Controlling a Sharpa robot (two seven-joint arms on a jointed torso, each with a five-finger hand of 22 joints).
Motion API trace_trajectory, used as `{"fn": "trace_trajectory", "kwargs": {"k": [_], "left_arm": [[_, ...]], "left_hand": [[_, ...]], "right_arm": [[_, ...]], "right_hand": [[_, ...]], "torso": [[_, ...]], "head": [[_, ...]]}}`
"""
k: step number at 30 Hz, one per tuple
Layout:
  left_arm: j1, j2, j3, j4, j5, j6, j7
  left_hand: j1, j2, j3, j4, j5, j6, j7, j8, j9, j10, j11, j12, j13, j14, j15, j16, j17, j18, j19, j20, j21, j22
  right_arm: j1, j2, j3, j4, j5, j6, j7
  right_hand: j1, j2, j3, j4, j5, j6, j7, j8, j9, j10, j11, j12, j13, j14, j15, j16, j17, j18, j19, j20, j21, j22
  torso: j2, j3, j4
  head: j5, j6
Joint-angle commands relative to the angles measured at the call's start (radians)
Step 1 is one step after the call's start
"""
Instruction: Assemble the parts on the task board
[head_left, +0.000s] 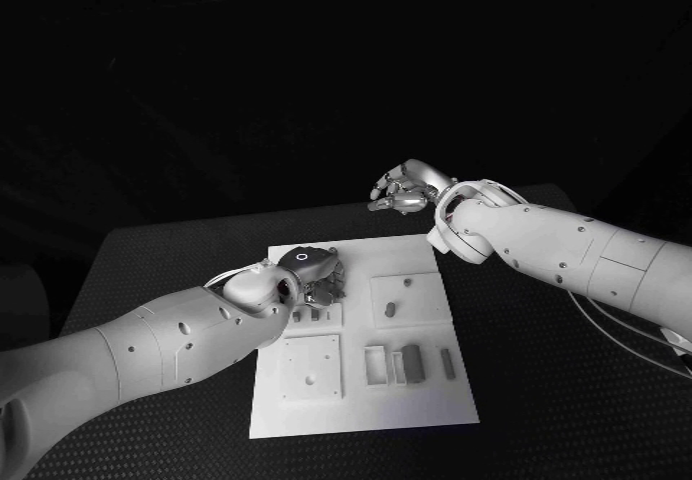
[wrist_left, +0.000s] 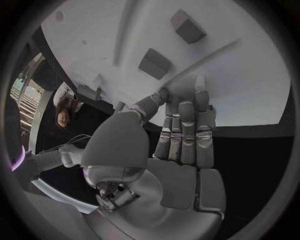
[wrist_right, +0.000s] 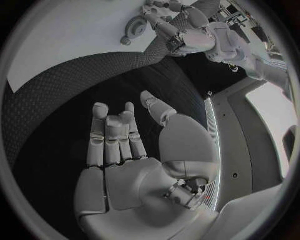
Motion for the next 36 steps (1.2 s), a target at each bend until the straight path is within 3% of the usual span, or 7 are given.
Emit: {"fn": "trace_trajectory", "kwargs": {"k": [1,15,27,32,36], "left_arm": [[-0.014,0.006,-0.009,0.008,0.013,0.080,0.035],[-0.014,0.009,-0.009,0.003,0.023,0.093,0.032],[-0.014,0.010,-0.009,-0.013,0.009,0.126,0.012],[-0.014,0.011,-0.009,-0.022,0.014,0.100,0.012],[-0.014,0.007,-0.009,-0.025,0.067,0.056,0.022]], "left_hand": [[-0.001,0.009,0.007,0.002,-0.001,0.001,0.001,0.001,-0.003,-0.004,0.006,0.005,-0.004,-0.006,0.002,0.005,-0.001,0.028,-0.009,0.001,-0.003,0.020],[-0.025,-0.007,-0.005,0.007,-0.002,-0.033,0.016,-0.022,-0.019,-0.007,0.008,0.018,-0.023,-0.007,0.004,0.013,-0.002,0.029,-0.012,0.002,0.010,0.019],[-0.024,0.008,0.002,0.010,-0.001,-0.015,0.011,-0.012,-0.017,-0.008,0.007,0.023,-0.033,-0.008,0.003,0.014,-0.005,0.030,-0.014,0.002,0.013,0.019],[-0.022,0.023,0.010,0.014,0.003,0.009,0.000,0.001,-0.014,0.011,0.002,0.031,-0.042,-0.006,-0.001,0.016,-0.007,0.030,-0.014,0.001,0.016,0.019],[-0.023,0.033,0.021,0.017,0.031,0.027,-0.008,0.010,-0.012,0.035,-0.006,0.031,-0.059,0.002,-0.009,0.019,-0.010,0.028,-0.009,-0.004,0.022,0.019]], "right_arm": [[0.000,0.001,0.000,0.001,0.000,0.012,0.010],[0.000,0.001,0.000,0.001,0.000,0.013,0.010],[0.000,-0.001,0.000,0.002,0.000,0.012,0.010],[0.000,-0.001,0.000,0.001,0.001,0.013,0.010],[0.000,-0.001,0.000,0.000,0.001,0.014,0.009]], "right_hand": [[0.001,0.008,0.000,-0.003,0.006,-0.003,0.007,-0.001,0.001,-0.007,0.000,0.006,-0.001,-0.006,-0.004,-0.001,-0.001,0.014,-0.006,0.002,-0.005,0.015],[0.001,0.008,0.000,-0.003,0.006,-0.003,0.007,-0.001,0.001,-0.007,0.000,0.007,-0.002,-0.006,-0.004,-0.001,-0.002,0.014,-0.006,0.002,-0.005,0.015],[0.000,0.007,0.000,-0.003,0.006,-0.003,0.007,-0.002,0.001,-0.007,0.000,0.007,-0.002,-0.006,-0.004,-0.001,-0.002,0.014,-0.006,0.002,-0.005,0.015],[0.000,0.007,0.000,-0.003,0.006,-0.003,0.007,-0.002,0.001,-0.007,0.000,0.007,-0.002,-0.006,-0.004,-0.001,-0.002,0.014,-0.006,0.002,-0.005,0.015],[0.000,0.007,-0.001,-0.003,0.006,-0.003,0.007,-0.001,0.001,-0.007,0.000,0.007,-0.002,-0.006,-0.004,-0.001,-0.002,0.014,-0.006,0.002,-0.005,0.015]], "torso": [[0.000,0.0004,0.0000],[0.000,0.0001,0.0002],[0.000,-0.0001,0.0005],[0.001,-0.0004,0.0003],[0.000,-0.0002,0.0002]], "head": [[-0.001,0.000],[-0.004,0.000],[-0.004,0.001],[-0.003,0.002],[-0.003,0.003]]}}
